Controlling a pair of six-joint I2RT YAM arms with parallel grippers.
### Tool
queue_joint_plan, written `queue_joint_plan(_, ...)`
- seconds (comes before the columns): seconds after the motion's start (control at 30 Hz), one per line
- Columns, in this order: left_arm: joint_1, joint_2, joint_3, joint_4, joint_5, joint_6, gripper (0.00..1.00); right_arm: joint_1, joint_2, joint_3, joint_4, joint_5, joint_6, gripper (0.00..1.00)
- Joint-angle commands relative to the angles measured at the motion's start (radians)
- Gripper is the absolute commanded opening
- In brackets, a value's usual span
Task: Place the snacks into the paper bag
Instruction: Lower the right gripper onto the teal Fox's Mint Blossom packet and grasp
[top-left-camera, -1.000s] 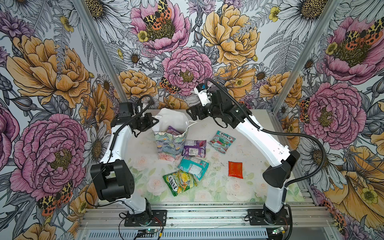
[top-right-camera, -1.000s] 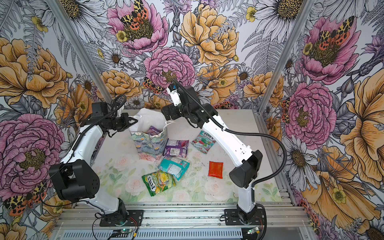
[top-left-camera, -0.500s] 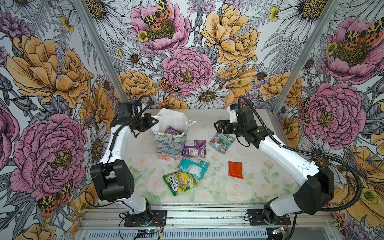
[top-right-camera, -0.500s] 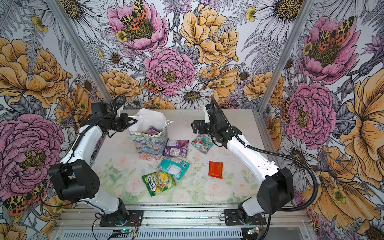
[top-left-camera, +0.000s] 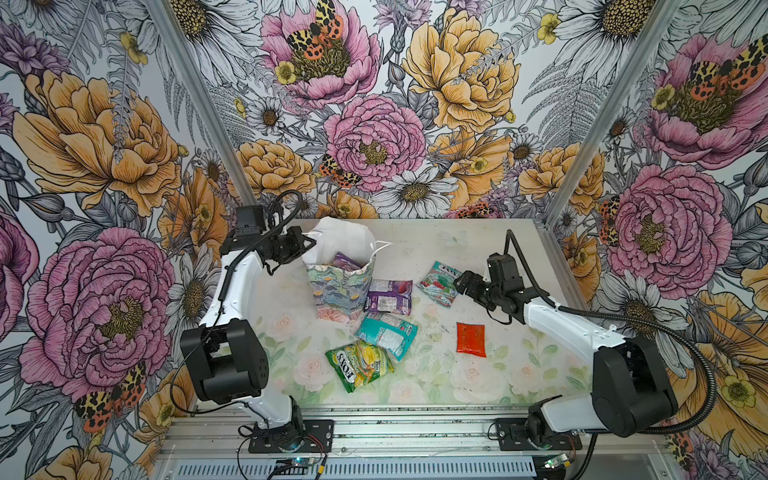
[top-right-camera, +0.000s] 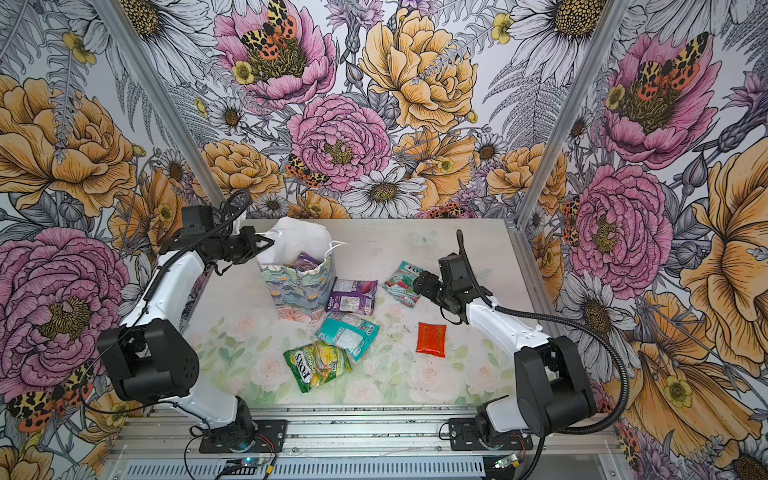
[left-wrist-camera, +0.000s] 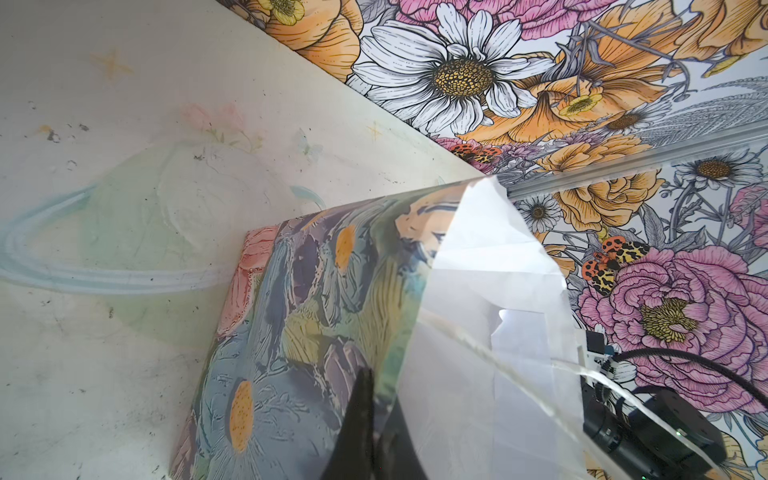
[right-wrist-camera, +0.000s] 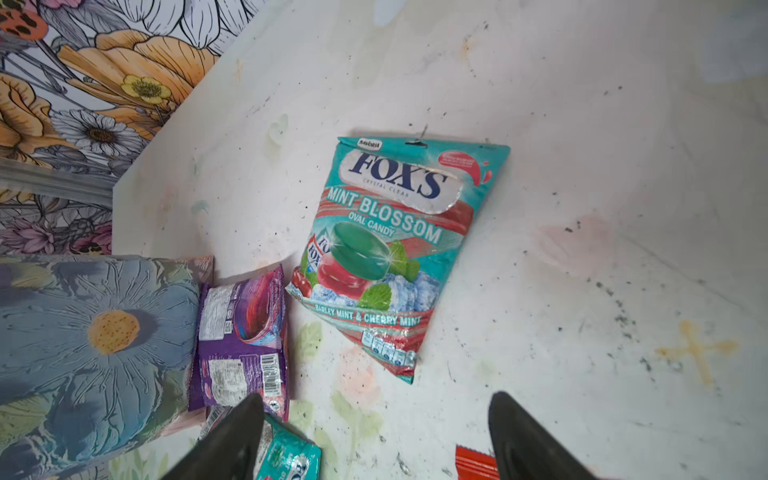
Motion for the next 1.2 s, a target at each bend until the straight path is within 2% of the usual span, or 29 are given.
queue_joint_plan(0.0,0.007,-0.029,-0.019,-0.002,0.014,0.002,0.00,-0.022,0.048,-0.029,0.172,-0.063,0.103,0.82)
queue_joint_plan(1.0,0.016,-0.027,-0.018,-0.002,0.017,0.002,0.00,-0.001,0.432,0.104,0.276,-0.057,0.209,0.55)
queue_joint_plan(1.17,0.016,-0.027,-0.018,-0.002,0.021,0.001,0.00,0.018,0.465,0.117,0.289,-0.037,0.220,0.43)
